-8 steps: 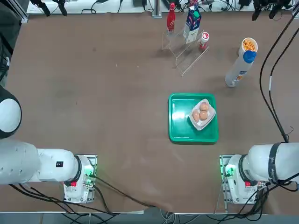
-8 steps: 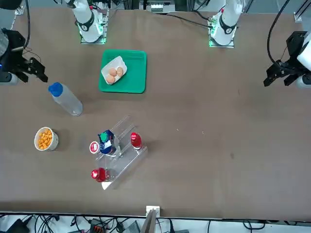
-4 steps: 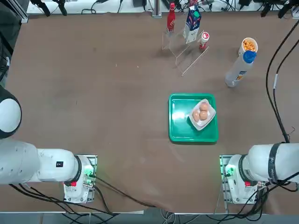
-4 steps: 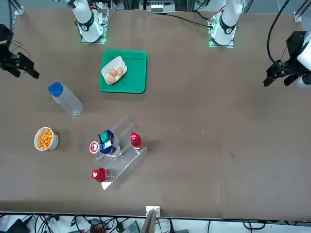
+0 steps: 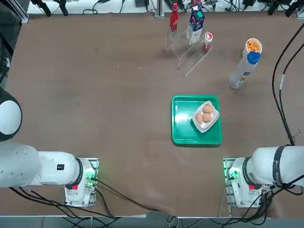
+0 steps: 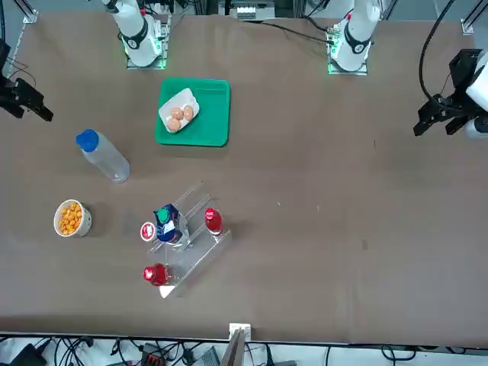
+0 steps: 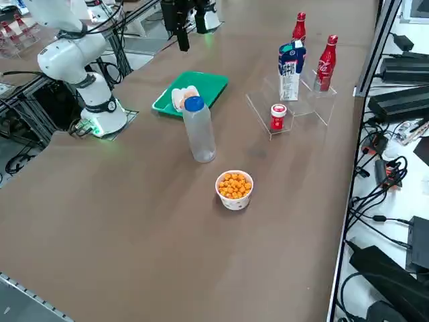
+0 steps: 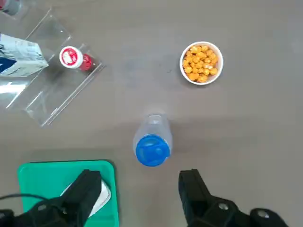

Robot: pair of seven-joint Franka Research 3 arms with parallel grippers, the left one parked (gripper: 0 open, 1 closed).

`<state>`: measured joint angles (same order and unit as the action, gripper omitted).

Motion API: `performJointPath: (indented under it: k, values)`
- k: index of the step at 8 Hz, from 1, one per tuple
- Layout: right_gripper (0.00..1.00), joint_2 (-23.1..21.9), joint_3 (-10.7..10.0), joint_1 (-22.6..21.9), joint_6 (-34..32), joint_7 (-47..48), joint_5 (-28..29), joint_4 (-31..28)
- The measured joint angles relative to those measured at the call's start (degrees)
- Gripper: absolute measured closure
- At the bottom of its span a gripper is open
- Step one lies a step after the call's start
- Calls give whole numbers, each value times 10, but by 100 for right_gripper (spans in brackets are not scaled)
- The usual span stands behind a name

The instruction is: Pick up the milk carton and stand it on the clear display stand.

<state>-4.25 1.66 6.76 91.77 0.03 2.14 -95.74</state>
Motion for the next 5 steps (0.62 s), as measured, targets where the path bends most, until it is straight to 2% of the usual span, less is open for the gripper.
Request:
performJointPath:
  k: [3, 5]
  values:
    - [0, 0, -27, -71, 3, 6, 0, 0]
    - [0, 0, -33, -97, 10, 7, 0, 0]
